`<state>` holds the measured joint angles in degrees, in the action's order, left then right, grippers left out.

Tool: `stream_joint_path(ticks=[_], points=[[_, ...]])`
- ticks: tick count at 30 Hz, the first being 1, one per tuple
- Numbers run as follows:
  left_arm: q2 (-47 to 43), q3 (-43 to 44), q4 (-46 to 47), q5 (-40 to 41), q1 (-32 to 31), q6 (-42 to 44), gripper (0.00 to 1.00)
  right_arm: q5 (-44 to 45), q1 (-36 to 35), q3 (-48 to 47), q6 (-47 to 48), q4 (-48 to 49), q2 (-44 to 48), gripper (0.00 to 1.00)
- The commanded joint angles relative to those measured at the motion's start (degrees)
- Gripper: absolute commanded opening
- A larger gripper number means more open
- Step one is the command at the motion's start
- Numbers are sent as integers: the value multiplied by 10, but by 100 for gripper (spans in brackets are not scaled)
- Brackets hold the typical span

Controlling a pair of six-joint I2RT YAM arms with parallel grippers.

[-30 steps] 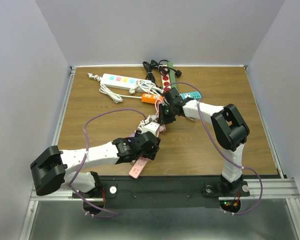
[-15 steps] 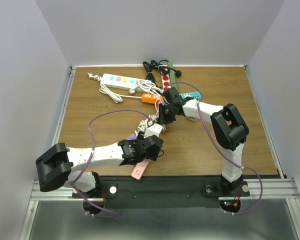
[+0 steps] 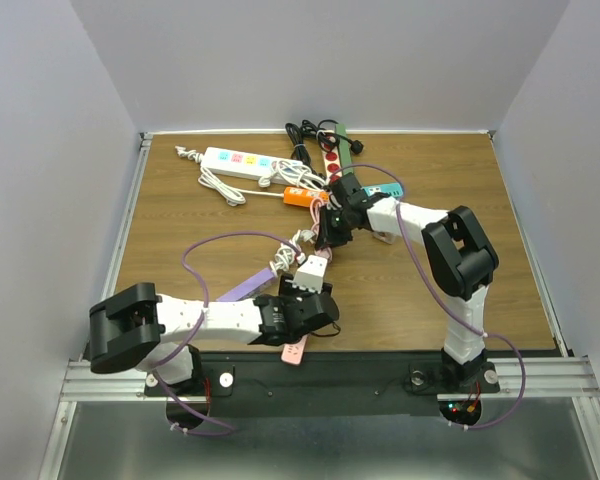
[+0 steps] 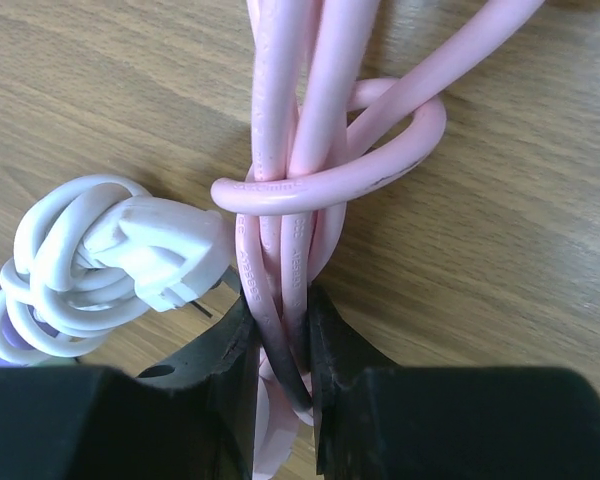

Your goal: Insert the plug

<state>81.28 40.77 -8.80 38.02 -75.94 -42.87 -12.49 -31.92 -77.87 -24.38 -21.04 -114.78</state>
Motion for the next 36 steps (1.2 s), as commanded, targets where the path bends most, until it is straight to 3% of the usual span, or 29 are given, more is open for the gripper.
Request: stream_joint_path(ticks=[1, 9, 18, 23, 36], points=[[93, -4, -1, -149, -25, -74, 0, 173, 83, -31, 21, 98, -28, 0], [153, 53, 30, -127, -6, -30, 0, 179, 125, -71, 13, 93, -43, 0], [170, 53, 85, -153, 69, 50, 0, 178, 164, -132, 4, 90, -81, 0], [185, 33, 125, -179, 66, 38, 0, 182, 166, -128, 5, 90, -80, 0], [260, 62, 70, -192, 19, 10, 0, 183, 168, -114, 7, 91, -62, 1]])
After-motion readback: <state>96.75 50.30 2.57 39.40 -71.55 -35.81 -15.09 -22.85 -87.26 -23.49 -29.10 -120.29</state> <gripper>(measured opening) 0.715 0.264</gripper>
